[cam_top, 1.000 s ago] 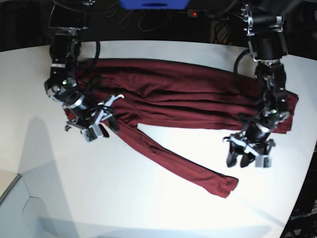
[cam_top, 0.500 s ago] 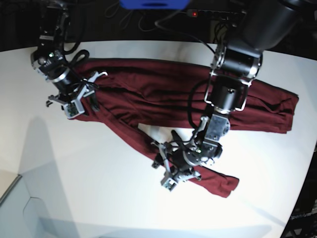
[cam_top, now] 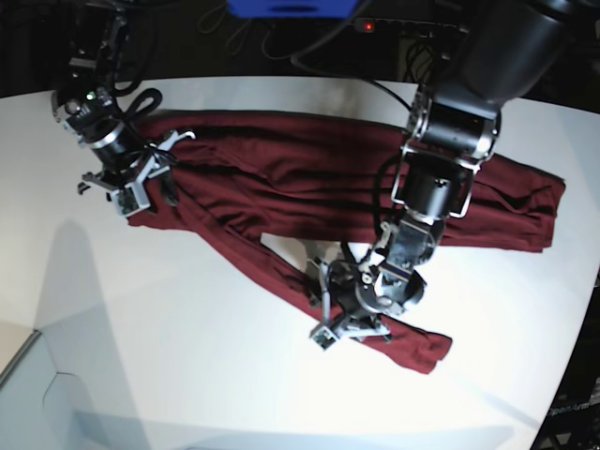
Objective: Layout the t-shirt on the table in an organized manner, then fold the t-shirt properly
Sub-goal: 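Reach the left gripper to the hanging sleeve and grasp it, then drag the sleeve with the left gripper up onto the folded shirt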
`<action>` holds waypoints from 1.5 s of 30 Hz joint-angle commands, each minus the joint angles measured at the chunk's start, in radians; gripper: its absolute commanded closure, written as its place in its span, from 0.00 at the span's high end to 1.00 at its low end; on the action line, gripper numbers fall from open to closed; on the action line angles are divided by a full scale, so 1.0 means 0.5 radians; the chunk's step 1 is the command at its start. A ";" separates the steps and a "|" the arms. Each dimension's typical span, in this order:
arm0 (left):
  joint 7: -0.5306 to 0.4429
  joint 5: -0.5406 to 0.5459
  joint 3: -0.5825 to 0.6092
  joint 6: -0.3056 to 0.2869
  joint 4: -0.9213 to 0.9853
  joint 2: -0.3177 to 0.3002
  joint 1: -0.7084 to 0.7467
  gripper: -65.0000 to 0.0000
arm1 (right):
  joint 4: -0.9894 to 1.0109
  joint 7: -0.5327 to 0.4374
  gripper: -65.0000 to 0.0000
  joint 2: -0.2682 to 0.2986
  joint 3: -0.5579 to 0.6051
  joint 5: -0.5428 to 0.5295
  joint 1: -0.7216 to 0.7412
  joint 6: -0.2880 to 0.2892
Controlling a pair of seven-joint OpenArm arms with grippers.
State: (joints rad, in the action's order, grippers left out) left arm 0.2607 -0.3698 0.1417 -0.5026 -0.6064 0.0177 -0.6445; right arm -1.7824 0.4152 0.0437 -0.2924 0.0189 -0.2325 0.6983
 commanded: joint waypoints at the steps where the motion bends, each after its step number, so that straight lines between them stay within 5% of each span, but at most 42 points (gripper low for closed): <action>1: -0.020 0.011 0.000 0.000 0.042 -0.006 -0.060 0.43 | -0.036 -0.049 0.33 -0.009 -0.012 -0.039 0.022 0.000; 10: -0.225 0.011 0.000 0.003 0.346 -0.028 -0.066 0.41 | -0.036 -0.049 0.33 -0.012 -0.015 -0.039 0.012 0.000; 13: -0.231 0.017 0.000 -0.003 0.346 -0.031 -0.063 0.31 | -0.036 -0.049 0.33 -0.009 -0.015 -0.039 0.012 0.000; 17: -0.219 0.017 -0.006 0.009 0.324 -0.037 -0.063 0.00 | -0.036 -0.046 0.33 -0.009 -0.015 -0.039 0.012 0.000; 24: -0.219 0.029 -0.015 0.009 0.309 -0.108 -0.066 0.00 | -0.036 -0.046 0.33 -0.012 -0.015 -0.039 0.012 0.000; 29: -0.192 0.032 -0.049 -0.009 -0.047 -0.187 0.026 0.00 | -0.033 -0.046 0.33 -0.012 -0.015 -0.039 0.012 0.000; 34: 0.088 0.029 -0.263 -0.021 -0.688 -0.194 0.198 0.00 | -0.033 -0.046 0.33 -0.015 -0.015 -0.039 0.012 0.000; 45: 0.499 0.026 -0.282 -0.024 -1.569 -0.289 0.563 0.00 | -0.033 -0.046 0.33 -0.015 -0.006 -0.039 0.015 0.000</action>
State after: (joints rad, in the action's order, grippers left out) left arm 0.5407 -0.3676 0.0006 -0.5224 -1.3636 -0.1299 -0.3267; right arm -1.7821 0.4191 0.0303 -0.2939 0.0189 -0.2337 0.6987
